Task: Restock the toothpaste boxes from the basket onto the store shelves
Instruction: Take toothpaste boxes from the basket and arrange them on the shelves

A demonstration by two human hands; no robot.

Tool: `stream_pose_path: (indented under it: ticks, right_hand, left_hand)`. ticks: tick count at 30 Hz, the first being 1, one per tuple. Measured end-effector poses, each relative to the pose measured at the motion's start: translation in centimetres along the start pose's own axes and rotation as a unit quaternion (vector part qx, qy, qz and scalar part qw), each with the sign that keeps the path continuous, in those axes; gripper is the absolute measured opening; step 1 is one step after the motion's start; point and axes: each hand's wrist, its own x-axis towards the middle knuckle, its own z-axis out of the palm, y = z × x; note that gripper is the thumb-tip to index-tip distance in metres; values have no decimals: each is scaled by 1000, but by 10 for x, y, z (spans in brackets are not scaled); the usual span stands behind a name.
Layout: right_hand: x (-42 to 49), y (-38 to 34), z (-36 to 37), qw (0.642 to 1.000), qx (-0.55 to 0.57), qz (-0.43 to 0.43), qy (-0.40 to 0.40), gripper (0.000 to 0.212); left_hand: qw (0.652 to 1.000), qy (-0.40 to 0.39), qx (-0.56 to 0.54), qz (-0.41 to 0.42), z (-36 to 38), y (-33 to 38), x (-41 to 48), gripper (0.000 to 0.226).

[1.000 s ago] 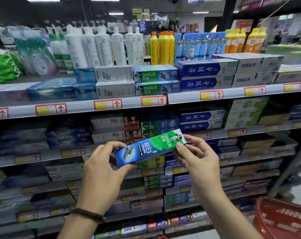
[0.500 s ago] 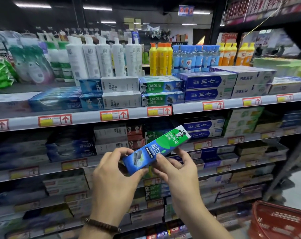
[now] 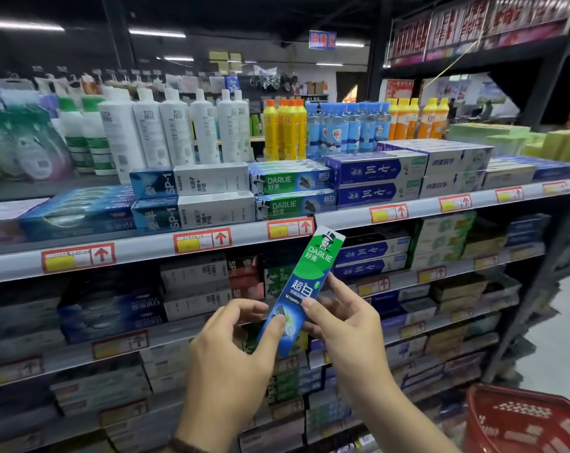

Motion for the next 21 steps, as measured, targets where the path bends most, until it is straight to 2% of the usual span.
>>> stream_pose_path:
  ticks: [4,7,9,13,17,21]
  right_hand:
    - [15,-2,-11,999,-10,14,-29,48]
    - [27,-6,-21,998,-25,14,-59,42]
    - [37,-10,-27,996,-30,16,-79,39]
    - [55,-18,-33,993,-47,8,-107,38]
    - [67,-19,-38,987,-72,-2,-143,38]
    - [76,-21,-37,982,-76,-3,-174,37]
  left_hand:
    - [990,-41,-114,-74,4,10,32,3]
    - [968,-80,-200,-126,11,18,57,11]
    - [961,-97,-215,-146,18,23,71,16]
    - [951,-105,-249,-149,30,29,95,26]
    - [946,-130,-267,-133,33,34,105,55]
    - [943,-127,-280,-125,39,39,111,54]
